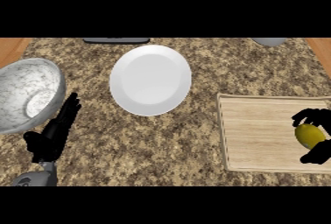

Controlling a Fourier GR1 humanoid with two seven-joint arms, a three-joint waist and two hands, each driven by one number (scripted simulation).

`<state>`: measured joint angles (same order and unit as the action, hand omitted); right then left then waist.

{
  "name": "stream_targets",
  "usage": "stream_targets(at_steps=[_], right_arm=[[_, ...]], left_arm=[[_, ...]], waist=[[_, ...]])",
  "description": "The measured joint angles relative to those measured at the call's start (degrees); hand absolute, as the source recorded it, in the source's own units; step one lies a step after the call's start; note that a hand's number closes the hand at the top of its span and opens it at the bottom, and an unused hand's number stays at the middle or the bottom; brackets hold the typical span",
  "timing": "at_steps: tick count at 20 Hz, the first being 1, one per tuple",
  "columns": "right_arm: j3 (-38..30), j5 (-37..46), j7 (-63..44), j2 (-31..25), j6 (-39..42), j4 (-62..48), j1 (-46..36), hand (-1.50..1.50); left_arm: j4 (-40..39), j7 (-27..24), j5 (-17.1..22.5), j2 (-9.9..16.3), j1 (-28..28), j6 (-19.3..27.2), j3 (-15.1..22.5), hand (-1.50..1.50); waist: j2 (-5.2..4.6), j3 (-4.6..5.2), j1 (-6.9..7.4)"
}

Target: Pick the lemon from the tray and place it in the plate

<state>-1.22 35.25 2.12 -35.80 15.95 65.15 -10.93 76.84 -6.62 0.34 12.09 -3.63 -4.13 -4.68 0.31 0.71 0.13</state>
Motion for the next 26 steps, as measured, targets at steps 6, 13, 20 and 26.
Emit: stream_targets(at_steps=[6,13,20,26], right_arm=[[-0.6,2.5,-0.2,2.7,-3.1,1.9,1.3,1.50],[-0.6,10.6,-21.3,12.0,-13.0,13.5,8.1,1.50],[9.4,23.9,-38.4,25.1,-21.6,30.8,13.0,1.50],[24.7,41.8,-54.0,33.0,-21.2,45.5,15.6,1.50]], left_arm=[[0.3,0.2,-0.3,0.1,0.0,0.1,-0.8,0.00],[0.2,-0.3,-0.3,0.0,1.9,0.7,-1.5,0.00],[0.6,0.2,-0.2,0.5,2.1,0.6,-1.9,0.00],[0.6,-0.4,-0.1,0.4,2.1,-0.1,-1.5,0.00]], waist=[[0.34,0.52,-0.62],[1.78,1.91,-3.58],[1.29,0.39,-3.00],[0.68,-0.25,-1.79]])
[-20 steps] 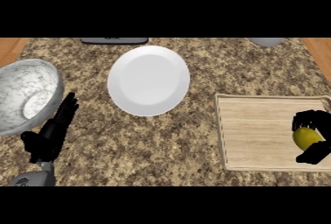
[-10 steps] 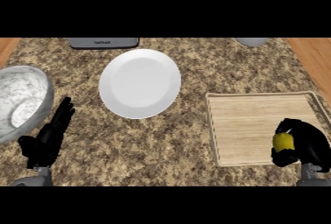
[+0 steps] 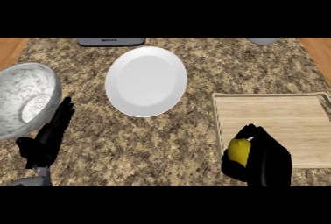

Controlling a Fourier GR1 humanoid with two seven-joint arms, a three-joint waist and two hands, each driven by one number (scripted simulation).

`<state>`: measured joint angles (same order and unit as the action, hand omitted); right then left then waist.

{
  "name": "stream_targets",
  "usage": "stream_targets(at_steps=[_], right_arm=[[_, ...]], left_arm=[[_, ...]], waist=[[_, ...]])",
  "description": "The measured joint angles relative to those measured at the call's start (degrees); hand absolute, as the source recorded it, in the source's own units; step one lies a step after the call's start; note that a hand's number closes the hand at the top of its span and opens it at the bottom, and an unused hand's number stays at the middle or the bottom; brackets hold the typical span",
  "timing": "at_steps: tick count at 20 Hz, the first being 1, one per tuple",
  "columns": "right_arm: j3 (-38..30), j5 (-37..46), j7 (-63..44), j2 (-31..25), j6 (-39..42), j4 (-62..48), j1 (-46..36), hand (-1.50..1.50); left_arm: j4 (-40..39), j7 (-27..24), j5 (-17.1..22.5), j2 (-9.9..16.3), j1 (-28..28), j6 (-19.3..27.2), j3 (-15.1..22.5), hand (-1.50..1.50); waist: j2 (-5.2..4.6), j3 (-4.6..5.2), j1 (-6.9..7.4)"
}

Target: Pick the lemon from the tray and place it in the plate

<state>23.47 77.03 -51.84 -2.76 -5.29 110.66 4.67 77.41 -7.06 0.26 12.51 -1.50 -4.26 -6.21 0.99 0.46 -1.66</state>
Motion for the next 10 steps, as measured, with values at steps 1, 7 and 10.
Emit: stream_targets(at_steps=[1,7,10], right_arm=[[2.7,3.1,-2.2,0.6,0.3,1.6,-0.2,1.50],[15.6,18.1,-10.8,2.0,5.0,7.8,-7.0,1.50],[19.1,18.7,-14.0,2.0,7.3,7.0,-13.8,1.50]], left_arm=[[-0.4,0.2,-0.1,0.0,-0.7,0.1,0.0,0.00],[0.4,-0.1,-0.9,-1.3,-0.4,0.5,1.3,0.00],[-0.5,-0.5,-0.6,-1.1,-1.0,-0.4,1.0,0.00]], waist=[[-0.12,-0.06,0.13],[-0.51,-0.27,1.33],[-0.74,-0.32,1.79]])
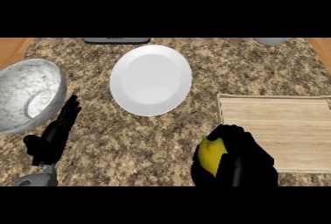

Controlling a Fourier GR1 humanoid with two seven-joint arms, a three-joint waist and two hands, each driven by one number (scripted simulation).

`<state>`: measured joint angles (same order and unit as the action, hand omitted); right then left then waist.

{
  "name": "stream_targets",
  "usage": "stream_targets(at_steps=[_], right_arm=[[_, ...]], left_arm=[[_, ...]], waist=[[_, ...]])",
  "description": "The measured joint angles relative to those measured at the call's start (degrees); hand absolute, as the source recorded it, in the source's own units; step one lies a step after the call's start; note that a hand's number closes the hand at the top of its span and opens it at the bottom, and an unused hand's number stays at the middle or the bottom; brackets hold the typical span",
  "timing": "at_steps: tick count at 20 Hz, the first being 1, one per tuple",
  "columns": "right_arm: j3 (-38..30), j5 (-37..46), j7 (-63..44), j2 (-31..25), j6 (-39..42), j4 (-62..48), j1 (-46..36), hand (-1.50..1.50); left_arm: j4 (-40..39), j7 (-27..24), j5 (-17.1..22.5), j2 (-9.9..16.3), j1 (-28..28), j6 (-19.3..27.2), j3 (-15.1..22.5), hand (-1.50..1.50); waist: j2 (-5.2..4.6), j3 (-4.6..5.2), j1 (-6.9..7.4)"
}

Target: Pick the lemon from the tray and place it in the plate

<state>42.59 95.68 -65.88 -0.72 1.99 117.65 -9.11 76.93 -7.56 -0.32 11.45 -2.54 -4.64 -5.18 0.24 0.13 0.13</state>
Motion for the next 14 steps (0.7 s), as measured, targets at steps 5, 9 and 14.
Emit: stream_targets(at_steps=[5,9,14], right_arm=[[-1.5,-4.6,-2.0,0.0,1.4,-5.5,-11.4,1.50],[-5.6,-11.0,-1.7,0.0,1.1,-12.6,-19.0,1.50],[-10.2,-19.2,-1.0,0.1,-1.8,-24.0,-28.0,1.50]], left_arm=[[-0.8,-0.1,-0.3,0.1,-1.3,-0.1,-0.1,0.00],[-0.9,0.3,-0.1,0.3,-2.3,-0.5,-0.2,0.00],[-1.1,0.8,-0.6,-0.3,-3.6,-0.3,0.4,0.00]], waist=[[-0.23,-0.03,0.71],[-0.41,-0.06,1.23],[-0.68,-0.09,2.16]])
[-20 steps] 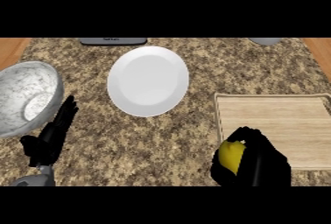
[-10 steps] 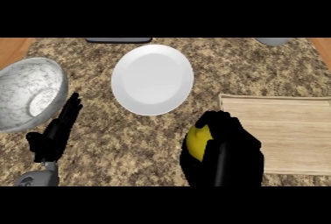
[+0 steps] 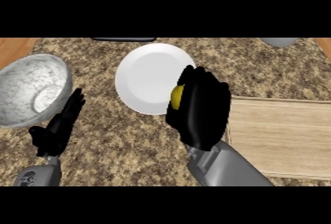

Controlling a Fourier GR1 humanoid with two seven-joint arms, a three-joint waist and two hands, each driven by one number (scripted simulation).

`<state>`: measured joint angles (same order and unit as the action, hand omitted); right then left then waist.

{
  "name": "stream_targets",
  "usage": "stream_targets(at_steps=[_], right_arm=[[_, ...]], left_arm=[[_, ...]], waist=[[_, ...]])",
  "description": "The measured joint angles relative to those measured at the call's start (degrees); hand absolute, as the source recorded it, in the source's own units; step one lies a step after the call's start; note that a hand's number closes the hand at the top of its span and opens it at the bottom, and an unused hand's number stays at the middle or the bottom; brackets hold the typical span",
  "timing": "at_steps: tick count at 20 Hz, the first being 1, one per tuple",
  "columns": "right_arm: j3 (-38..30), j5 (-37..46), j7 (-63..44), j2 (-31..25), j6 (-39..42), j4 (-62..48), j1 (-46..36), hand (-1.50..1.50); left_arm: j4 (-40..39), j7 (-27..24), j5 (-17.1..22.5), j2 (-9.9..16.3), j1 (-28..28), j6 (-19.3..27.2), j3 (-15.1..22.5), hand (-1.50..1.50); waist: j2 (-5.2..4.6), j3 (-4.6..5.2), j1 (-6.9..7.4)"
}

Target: Pick the lemon from the tray and place it in the plate

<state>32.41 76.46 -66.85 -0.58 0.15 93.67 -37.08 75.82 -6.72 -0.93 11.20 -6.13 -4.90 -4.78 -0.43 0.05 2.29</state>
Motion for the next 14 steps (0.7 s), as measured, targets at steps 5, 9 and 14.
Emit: stream_targets(at_steps=[5,9,14], right_arm=[[-2.5,-6.0,1.6,0.1,-5.5,-12.0,-7.0,1.50],[-4.8,-10.2,3.2,0.1,-10.6,-22.5,-12.8,1.50],[-7.5,-13.6,4.9,0.1,-18.6,-31.4,-17.2,1.50]], left_arm=[[0.3,0.4,-0.3,-0.5,-0.2,-0.2,0.7,0.00],[0.6,0.5,-0.6,-0.9,-0.7,-0.2,1.3,0.00],[-0.8,0.1,-0.5,-0.8,-1.7,-0.6,1.0,0.00]], waist=[[-0.12,-0.02,0.50],[-0.35,-0.02,1.36],[-0.72,-0.01,2.01]])
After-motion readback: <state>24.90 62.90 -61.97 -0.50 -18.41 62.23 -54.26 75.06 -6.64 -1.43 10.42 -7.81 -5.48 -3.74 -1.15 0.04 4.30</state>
